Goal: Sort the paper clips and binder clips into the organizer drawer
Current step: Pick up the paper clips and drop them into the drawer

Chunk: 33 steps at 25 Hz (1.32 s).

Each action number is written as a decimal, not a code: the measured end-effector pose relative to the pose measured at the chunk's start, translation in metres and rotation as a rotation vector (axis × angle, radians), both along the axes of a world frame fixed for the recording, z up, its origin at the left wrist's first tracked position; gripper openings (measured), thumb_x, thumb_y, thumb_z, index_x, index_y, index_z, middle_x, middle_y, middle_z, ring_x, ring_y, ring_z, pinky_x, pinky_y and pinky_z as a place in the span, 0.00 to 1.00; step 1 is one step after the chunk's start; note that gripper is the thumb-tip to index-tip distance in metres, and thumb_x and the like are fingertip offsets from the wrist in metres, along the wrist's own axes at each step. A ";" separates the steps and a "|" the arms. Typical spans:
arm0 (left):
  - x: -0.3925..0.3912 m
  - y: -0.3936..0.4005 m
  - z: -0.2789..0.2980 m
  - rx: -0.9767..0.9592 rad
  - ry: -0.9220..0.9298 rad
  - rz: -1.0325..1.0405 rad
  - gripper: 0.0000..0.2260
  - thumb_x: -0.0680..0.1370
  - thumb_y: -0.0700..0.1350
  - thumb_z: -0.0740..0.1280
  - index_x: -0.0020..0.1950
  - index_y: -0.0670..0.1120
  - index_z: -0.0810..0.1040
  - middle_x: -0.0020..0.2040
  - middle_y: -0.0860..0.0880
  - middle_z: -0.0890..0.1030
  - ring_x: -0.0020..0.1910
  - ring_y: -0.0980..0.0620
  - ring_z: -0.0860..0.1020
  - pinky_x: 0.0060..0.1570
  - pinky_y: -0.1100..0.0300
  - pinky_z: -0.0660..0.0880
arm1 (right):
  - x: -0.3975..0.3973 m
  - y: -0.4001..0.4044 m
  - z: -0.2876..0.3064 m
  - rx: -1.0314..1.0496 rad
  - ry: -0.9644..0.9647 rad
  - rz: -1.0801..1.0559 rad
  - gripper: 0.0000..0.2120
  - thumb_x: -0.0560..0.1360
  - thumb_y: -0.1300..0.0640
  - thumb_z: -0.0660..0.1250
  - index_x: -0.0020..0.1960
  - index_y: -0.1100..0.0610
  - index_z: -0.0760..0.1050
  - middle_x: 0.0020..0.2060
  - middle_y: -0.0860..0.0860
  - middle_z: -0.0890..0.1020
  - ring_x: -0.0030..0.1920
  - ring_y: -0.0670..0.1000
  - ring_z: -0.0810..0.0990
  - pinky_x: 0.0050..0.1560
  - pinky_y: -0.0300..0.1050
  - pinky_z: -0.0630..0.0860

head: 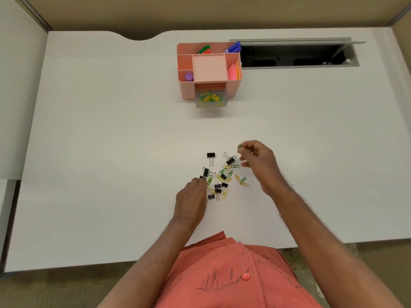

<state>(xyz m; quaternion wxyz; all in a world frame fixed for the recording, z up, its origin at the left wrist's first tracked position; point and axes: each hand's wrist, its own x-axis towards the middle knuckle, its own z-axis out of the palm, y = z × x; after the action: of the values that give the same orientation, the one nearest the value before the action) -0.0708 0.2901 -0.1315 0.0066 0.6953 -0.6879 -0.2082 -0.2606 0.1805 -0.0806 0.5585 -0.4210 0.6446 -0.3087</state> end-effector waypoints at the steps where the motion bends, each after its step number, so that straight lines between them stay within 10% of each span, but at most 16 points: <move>1: 0.002 0.000 -0.003 -0.001 0.038 0.035 0.09 0.74 0.35 0.65 0.52 0.45 0.76 0.45 0.48 0.78 0.41 0.46 0.78 0.31 0.57 0.65 | 0.005 -0.014 0.007 -0.063 0.047 0.017 0.03 0.79 0.58 0.70 0.50 0.51 0.81 0.45 0.48 0.84 0.45 0.47 0.80 0.43 0.41 0.79; 11: 0.032 -0.077 0.051 0.053 0.591 0.527 0.06 0.73 0.39 0.68 0.46 0.49 0.79 0.33 0.56 0.76 0.28 0.61 0.72 0.29 0.69 0.68 | 0.069 -0.163 0.024 -0.550 0.616 0.402 0.08 0.79 0.62 0.67 0.54 0.54 0.83 0.53 0.51 0.83 0.51 0.48 0.80 0.55 0.42 0.79; 15: 0.042 -0.144 0.078 -0.110 0.613 0.524 0.06 0.72 0.43 0.68 0.45 0.53 0.79 0.38 0.57 0.79 0.28 0.57 0.72 0.34 0.60 0.72 | 0.076 -0.175 0.013 -0.577 0.739 0.477 0.10 0.79 0.59 0.65 0.57 0.52 0.82 0.53 0.50 0.86 0.52 0.52 0.82 0.52 0.52 0.81; 23: 0.033 -0.256 0.077 -0.262 0.344 0.300 0.08 0.74 0.43 0.65 0.50 0.51 0.79 0.46 0.54 0.82 0.44 0.50 0.80 0.41 0.55 0.78 | 0.051 -0.151 0.012 -0.668 0.544 0.231 0.09 0.79 0.59 0.64 0.55 0.52 0.81 0.50 0.46 0.83 0.47 0.46 0.77 0.45 0.40 0.75; 33: 0.030 -0.219 0.056 -0.378 0.258 0.206 0.09 0.81 0.47 0.64 0.58 0.55 0.82 0.57 0.55 0.83 0.53 0.50 0.81 0.47 0.54 0.76 | -0.012 -0.031 -0.023 -0.401 0.505 0.106 0.08 0.79 0.62 0.65 0.54 0.52 0.79 0.48 0.45 0.79 0.43 0.45 0.78 0.44 0.40 0.76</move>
<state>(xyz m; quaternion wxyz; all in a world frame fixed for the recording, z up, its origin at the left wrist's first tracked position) -0.0406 0.0716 -0.0754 0.2457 0.7156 -0.6337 -0.1612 -0.2722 0.1492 -0.1038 0.3021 -0.6188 0.6664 -0.2859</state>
